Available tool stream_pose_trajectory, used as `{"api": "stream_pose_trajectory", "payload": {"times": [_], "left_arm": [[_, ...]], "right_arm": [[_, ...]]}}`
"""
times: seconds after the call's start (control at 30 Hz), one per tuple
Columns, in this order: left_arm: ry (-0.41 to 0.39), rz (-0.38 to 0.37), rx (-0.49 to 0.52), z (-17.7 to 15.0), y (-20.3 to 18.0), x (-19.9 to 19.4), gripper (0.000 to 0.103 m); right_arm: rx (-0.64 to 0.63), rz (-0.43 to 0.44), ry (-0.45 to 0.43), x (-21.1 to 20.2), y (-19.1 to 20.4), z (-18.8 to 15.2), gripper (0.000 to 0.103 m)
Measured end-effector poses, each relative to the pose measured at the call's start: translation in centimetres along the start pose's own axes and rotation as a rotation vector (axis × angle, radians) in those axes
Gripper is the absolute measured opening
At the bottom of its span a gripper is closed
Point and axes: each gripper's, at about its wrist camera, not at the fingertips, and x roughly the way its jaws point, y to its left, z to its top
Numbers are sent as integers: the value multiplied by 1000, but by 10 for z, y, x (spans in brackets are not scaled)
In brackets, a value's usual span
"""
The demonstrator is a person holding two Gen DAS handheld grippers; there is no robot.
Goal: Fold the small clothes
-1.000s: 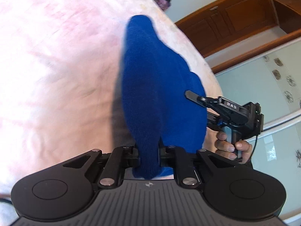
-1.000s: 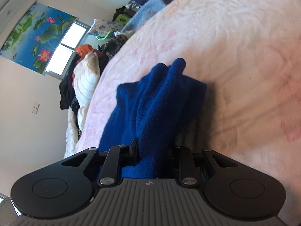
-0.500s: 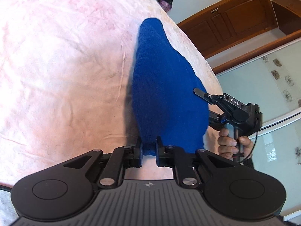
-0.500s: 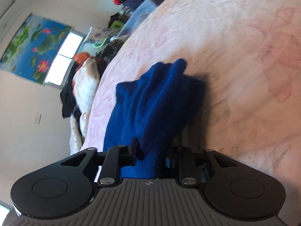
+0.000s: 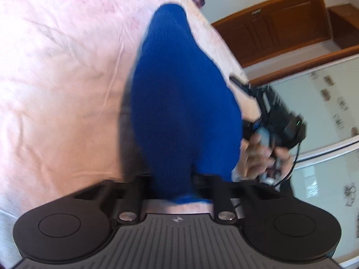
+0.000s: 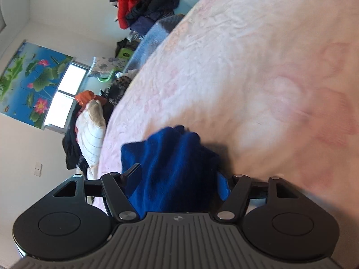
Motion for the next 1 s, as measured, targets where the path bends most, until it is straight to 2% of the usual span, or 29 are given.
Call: {"api": "stream_pose_trajectory", "payload": {"times": [0.03, 0.07, 0.13, 0.2, 0.3, 0.4, 0.47, 0.63, 0.77, 0.9, 1.0], "left_arm": [[-6, 14, -2, -2, -3, -1, 12], [-11, 9, -3, -2, -5, -3, 12], [-21, -48, -27, -3, -9, -19, 11], [-24, -110, -39, -2, -12, -35, 11], [-12, -145, -50, -3, -9, -56, 11], [1, -121, -69, -10, 0, -66, 10], [8, -94, -70, -16, 4, -68, 10], [43, -61, -120, -45, 18, -80, 10], [48, -34, -104, -53, 21, -83, 11], [54, 46, -61, -62, 18, -70, 11], [38, 53, -43, -70, 12, -79, 11]], "right_arm": [[-10, -21, 23, 10, 4, 0, 23], [-47, -31, 25, 15, 10, -1, 21], [-134, -51, 16, 17, 25, -4, 21], [-141, -11, 25, 11, 32, 1, 21], [-180, 0, 72, 1, 43, 1, 21], [-219, -15, 113, -5, 51, -12, 21], [-232, 3, 128, -11, 52, -25, 21], [-206, 33, 163, -29, 43, -55, 21], [-219, 18, 176, -29, 38, -72, 21], [-194, 1, 179, -21, 30, -76, 20], [-214, -12, 173, -23, 33, -79, 20]]}}
